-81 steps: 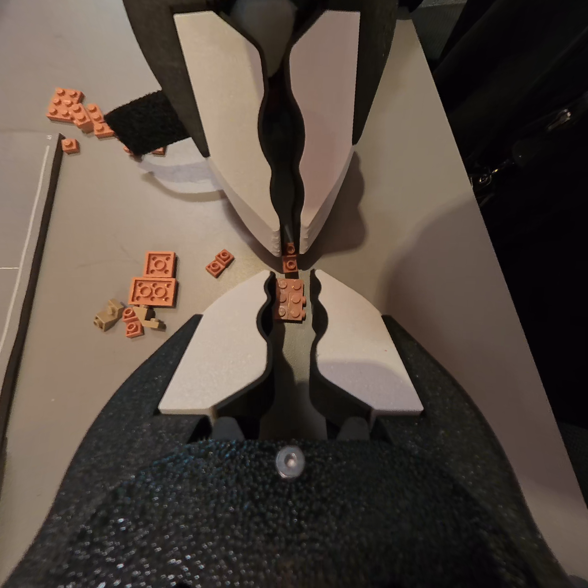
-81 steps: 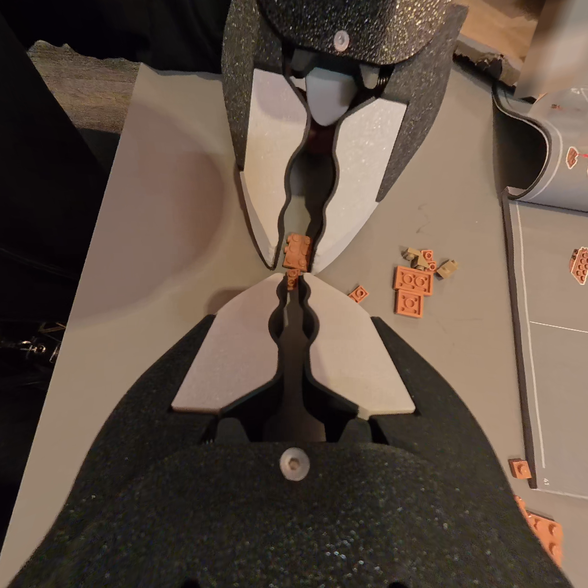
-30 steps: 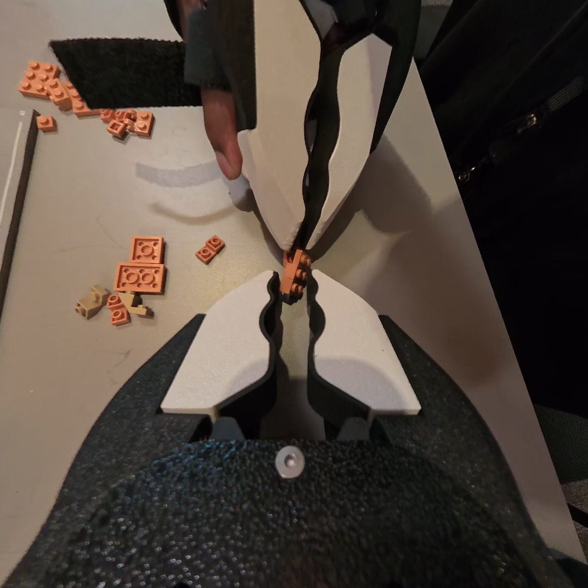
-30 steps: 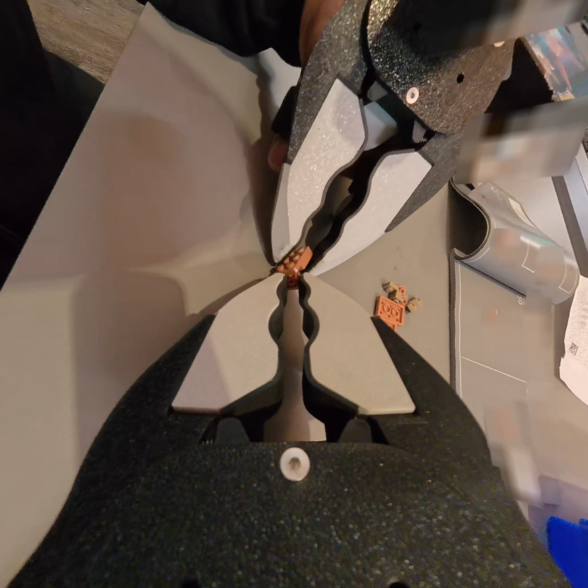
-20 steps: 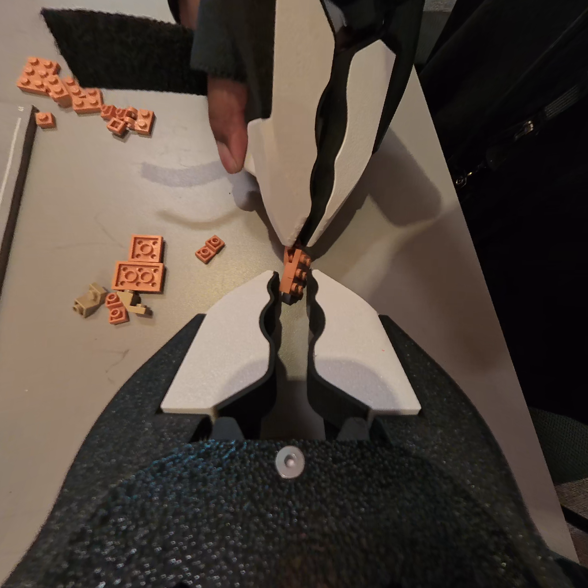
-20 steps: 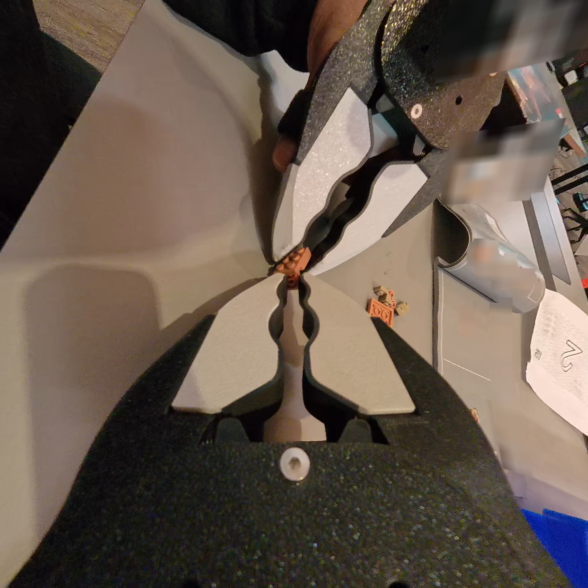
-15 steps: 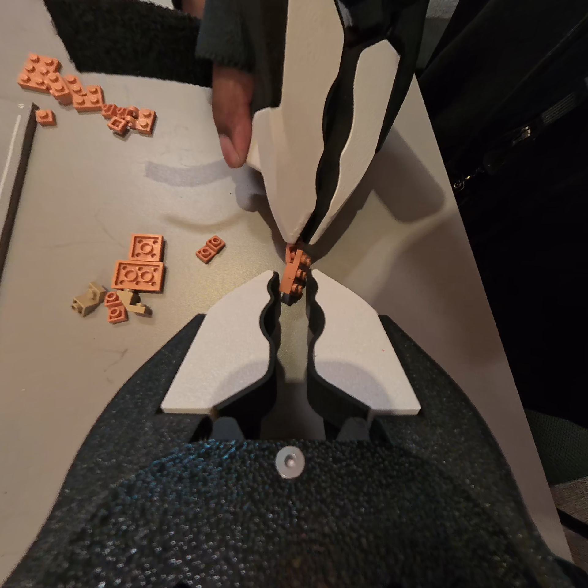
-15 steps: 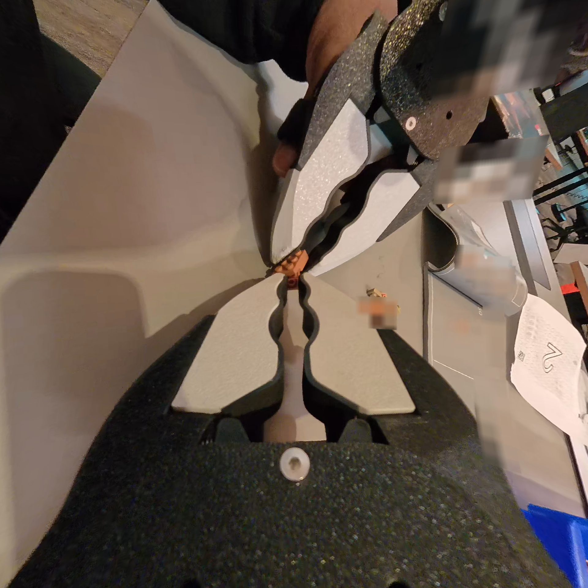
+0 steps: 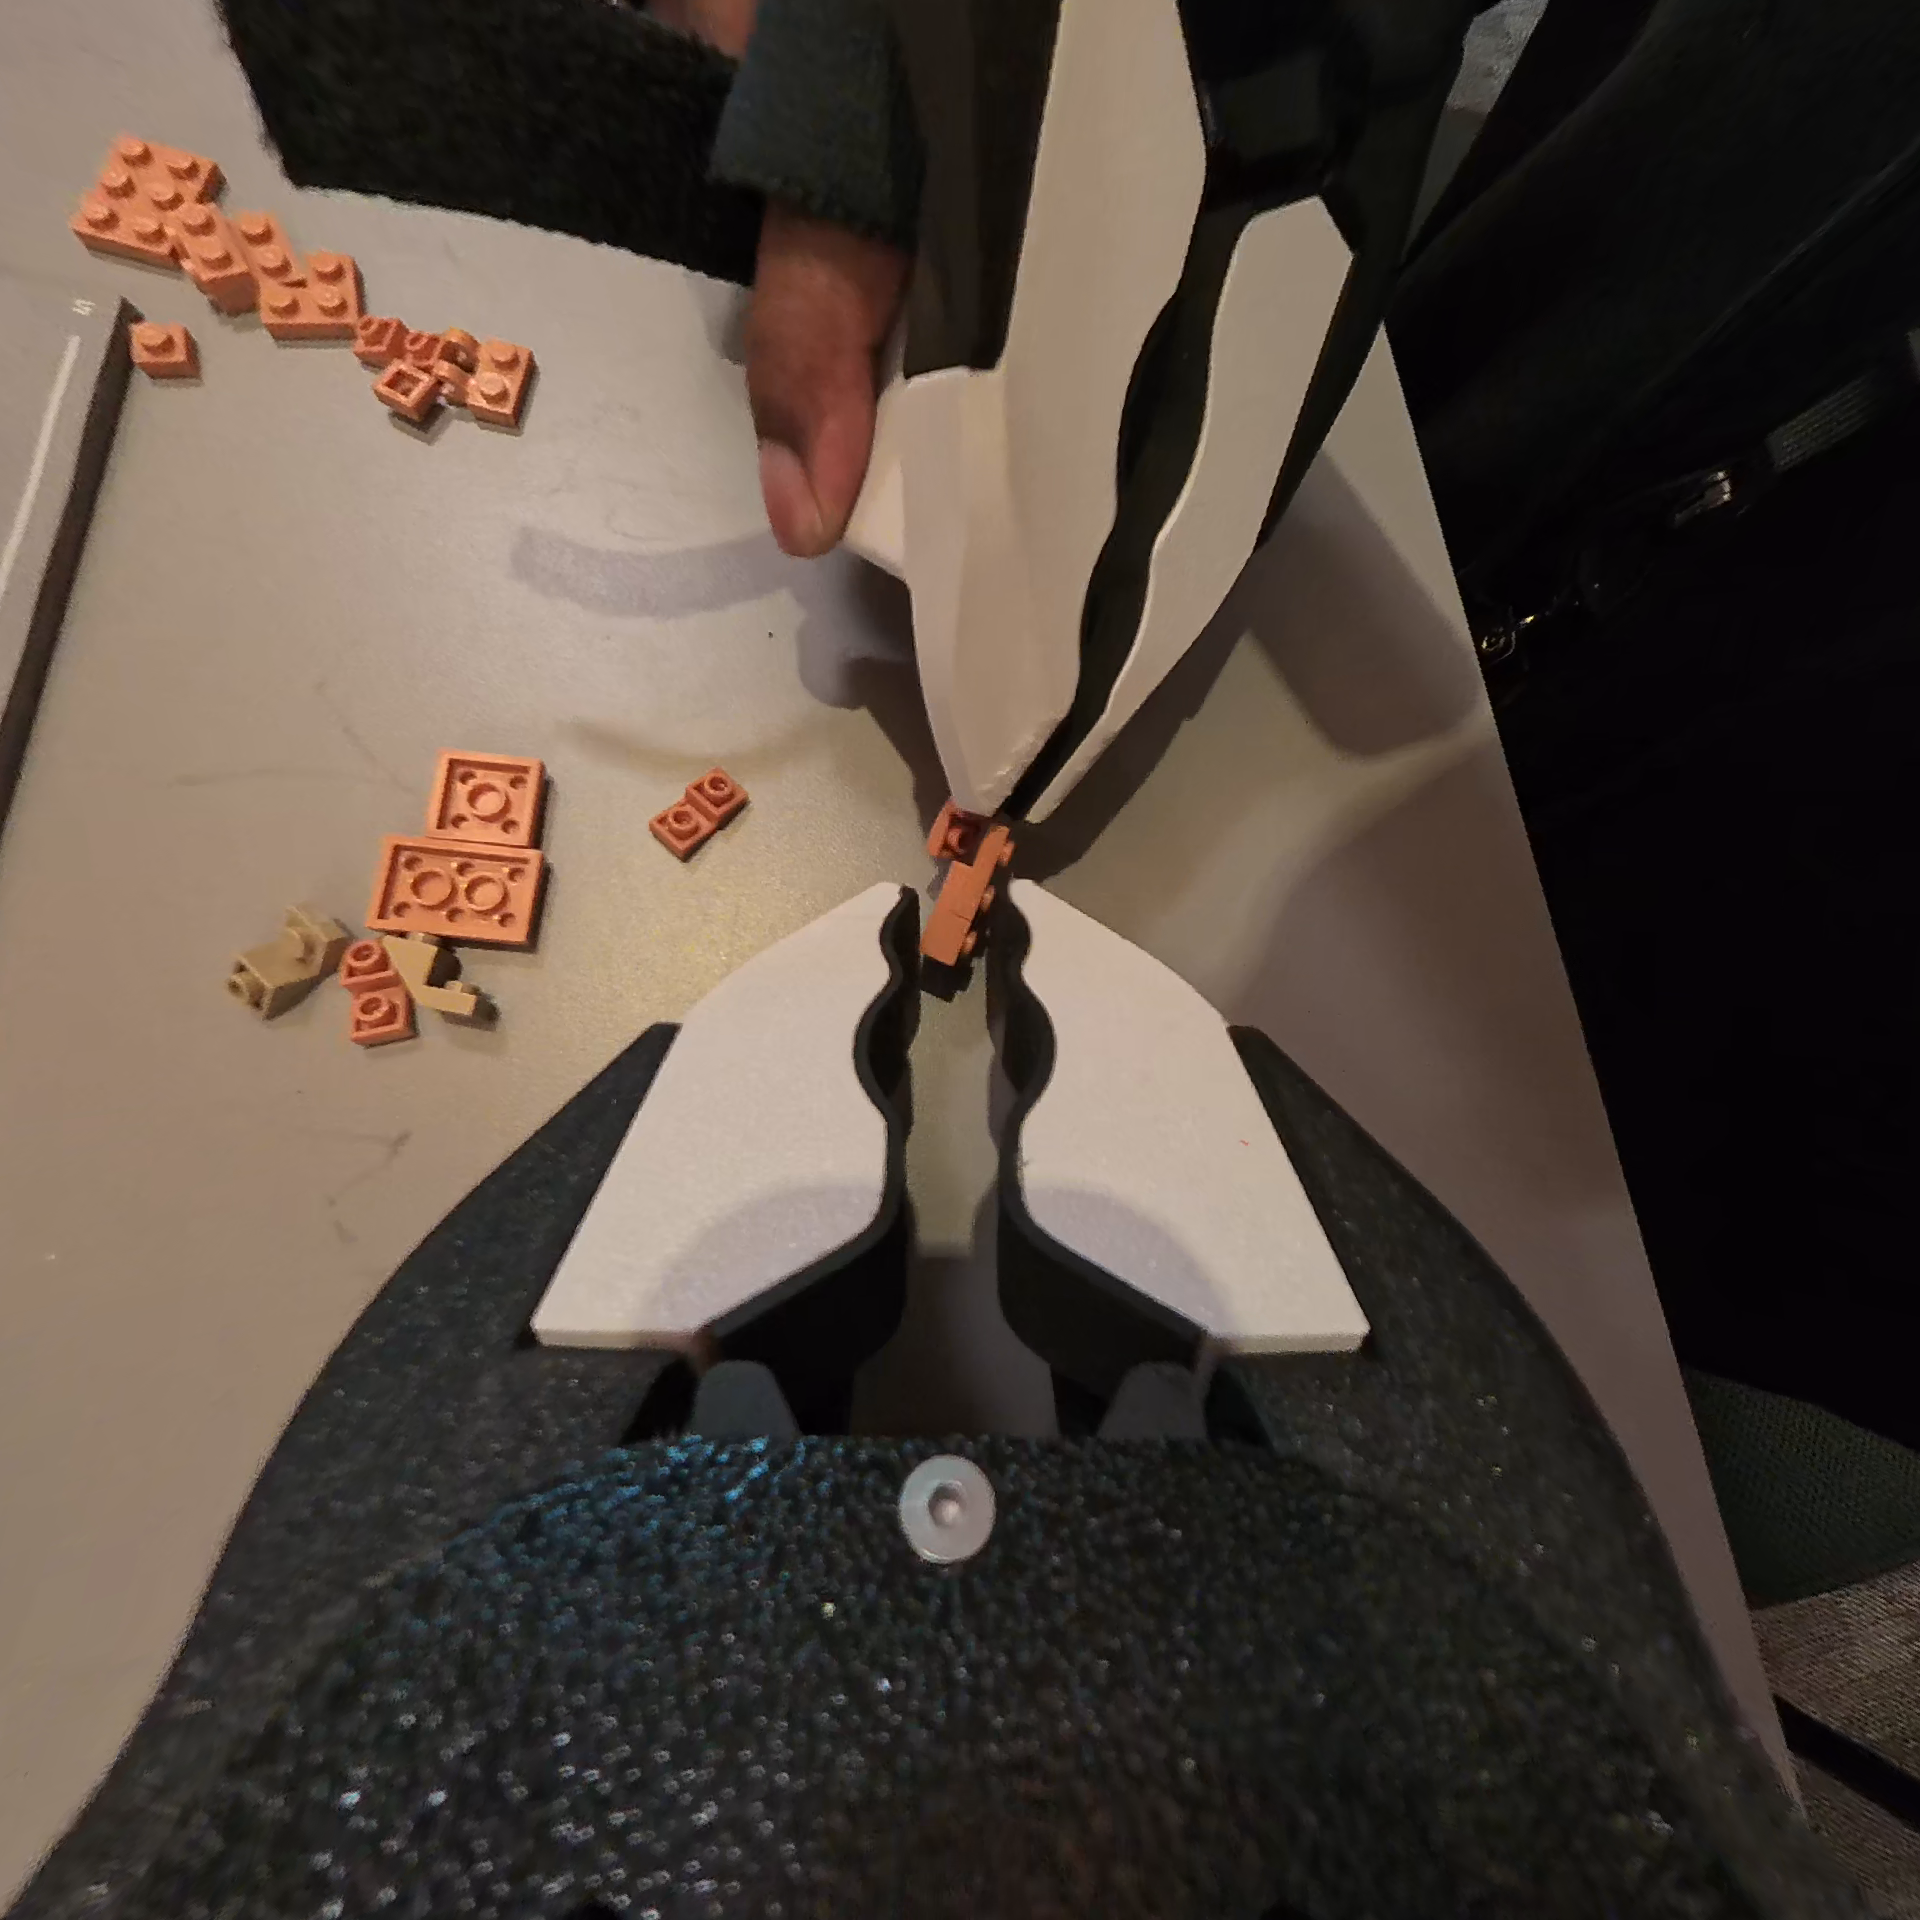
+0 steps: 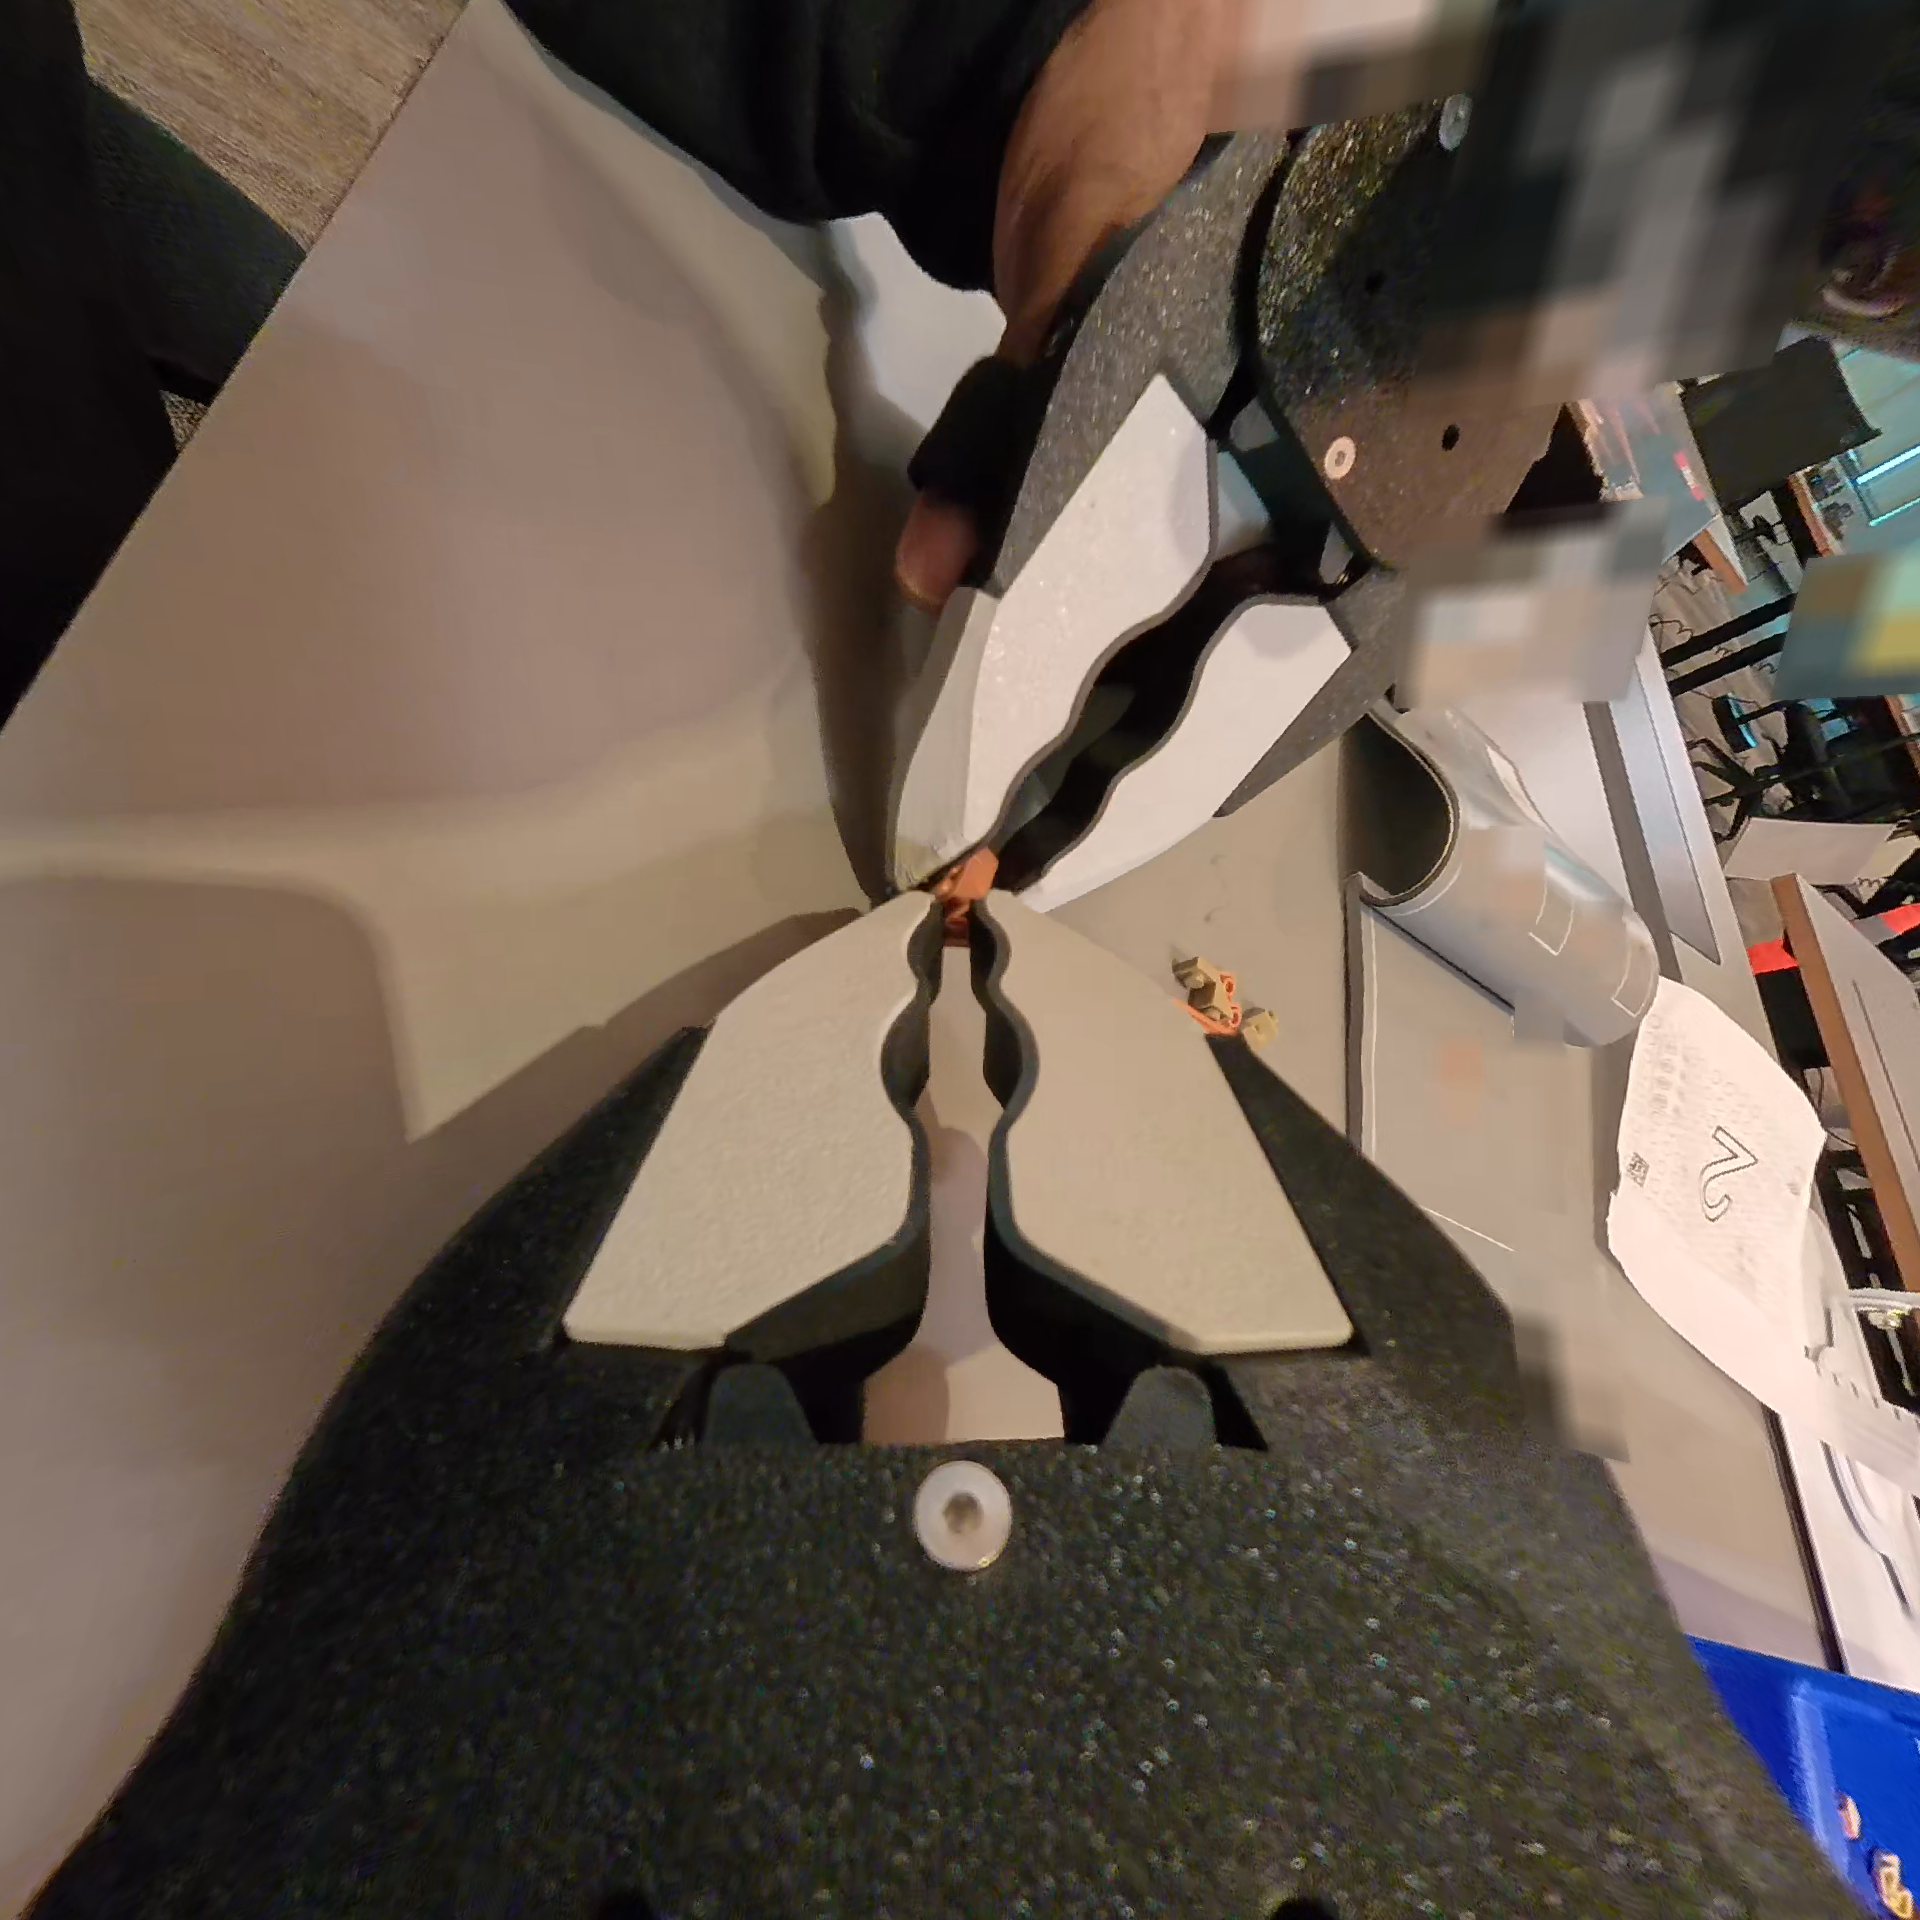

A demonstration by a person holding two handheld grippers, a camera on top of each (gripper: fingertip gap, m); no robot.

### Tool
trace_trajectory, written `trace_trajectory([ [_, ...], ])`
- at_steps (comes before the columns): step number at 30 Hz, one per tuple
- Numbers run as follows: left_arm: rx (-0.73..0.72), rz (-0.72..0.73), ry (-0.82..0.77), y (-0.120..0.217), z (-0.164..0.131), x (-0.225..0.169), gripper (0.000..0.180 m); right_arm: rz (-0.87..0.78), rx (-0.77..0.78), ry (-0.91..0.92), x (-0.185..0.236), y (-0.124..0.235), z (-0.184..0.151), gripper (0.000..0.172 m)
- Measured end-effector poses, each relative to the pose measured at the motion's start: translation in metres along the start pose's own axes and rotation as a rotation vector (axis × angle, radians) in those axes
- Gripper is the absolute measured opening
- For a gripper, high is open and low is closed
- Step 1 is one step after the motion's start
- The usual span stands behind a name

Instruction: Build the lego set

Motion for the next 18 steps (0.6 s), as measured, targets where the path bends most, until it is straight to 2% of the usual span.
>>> trace_trajectory([
  [8,0.002,-0.008,0.007,0.0,0.0001,-0.0007,0.013,0.013,-0.012,0.017,0.002,-0.0012,-0.002,0.004],
  [18,0.011,-0.026,-0.021,-0.0005,-0.0002,-0.0037,0.014,-0.003,-0.035,0.16,0.0093,-0.0014,0.0005,0.004],
])
Point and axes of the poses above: each gripper's, where its closed fingertips meet, y back along the fingers, z out of its top, x = y × z across the jaws, the point moved 10 cm from there along y, back along the fingers, and after that the axes turned 1 degree about y, right-handed, at the moved point
